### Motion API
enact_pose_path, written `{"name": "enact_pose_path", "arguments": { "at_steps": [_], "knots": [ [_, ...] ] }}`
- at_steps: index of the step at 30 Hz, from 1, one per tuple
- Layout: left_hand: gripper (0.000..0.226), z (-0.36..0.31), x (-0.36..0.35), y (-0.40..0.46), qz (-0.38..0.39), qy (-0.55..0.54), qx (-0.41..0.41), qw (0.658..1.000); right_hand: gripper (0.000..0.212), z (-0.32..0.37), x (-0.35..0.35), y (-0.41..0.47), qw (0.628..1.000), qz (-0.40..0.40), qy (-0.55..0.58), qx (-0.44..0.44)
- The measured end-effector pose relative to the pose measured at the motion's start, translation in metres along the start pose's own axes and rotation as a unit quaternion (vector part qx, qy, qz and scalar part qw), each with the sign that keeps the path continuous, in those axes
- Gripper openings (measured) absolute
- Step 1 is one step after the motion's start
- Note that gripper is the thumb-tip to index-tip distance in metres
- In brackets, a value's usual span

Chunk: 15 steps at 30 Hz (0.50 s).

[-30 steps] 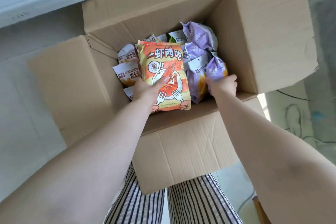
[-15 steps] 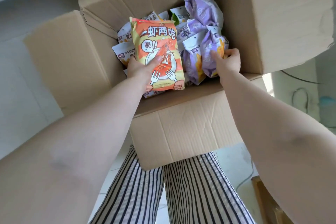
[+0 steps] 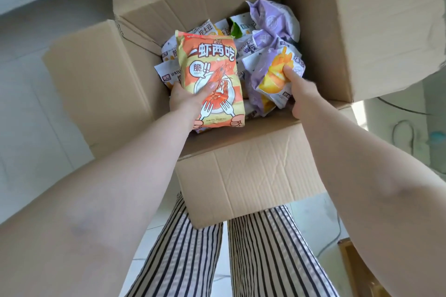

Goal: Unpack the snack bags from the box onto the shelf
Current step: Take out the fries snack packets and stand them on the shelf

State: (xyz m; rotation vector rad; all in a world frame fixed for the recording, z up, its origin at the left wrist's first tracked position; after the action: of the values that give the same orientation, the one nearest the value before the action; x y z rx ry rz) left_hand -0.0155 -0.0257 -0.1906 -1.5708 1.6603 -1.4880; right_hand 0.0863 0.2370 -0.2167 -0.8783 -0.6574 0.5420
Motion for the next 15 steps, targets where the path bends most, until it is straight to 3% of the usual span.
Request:
{"name": "enact_pose_path", "arguments": {
  "at_steps": [5, 9, 13, 15],
  "knots": [
    [0.076, -0.017, 0.026, -0.027, 0.006, 0.0, -0.004, 1.0, 0.056, 0.018, -0.001, -0.037, 1.0, 0.017, -0.001, -0.007],
    [0.067, -0.048, 0.057, -0.082, -0.006, 0.005, -0.023, 1.0, 0.028, 0.049, 0.016, -0.101, 0.998, 0.05, 0.011, 0.043],
    [0.069, -0.082, 0.103, -0.162, 0.01, 0.001, -0.043, 0.999, 0.048, 0.085, 0.05, -0.191, 0.993, 0.077, 0.018, 0.086],
    [0.067, -0.096, 0.128, -0.206, 0.025, -0.009, -0.052, 0.998, 0.04, 0.103, 0.066, -0.24, 0.99, 0.085, 0.023, 0.108]
  ]
}}
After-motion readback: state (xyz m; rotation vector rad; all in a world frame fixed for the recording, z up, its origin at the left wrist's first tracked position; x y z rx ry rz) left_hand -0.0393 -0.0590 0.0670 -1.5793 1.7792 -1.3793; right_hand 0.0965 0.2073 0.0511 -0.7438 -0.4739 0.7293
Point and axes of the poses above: each hand's wrist, its own y-axis towards the middle knuckle, its own x-axis out of the back of the hand, z = x × y, the point moved 5 cm from there along y, towards the middle knuckle, and after that the axes turned 7 degrees about x, right-handed, at the moved point
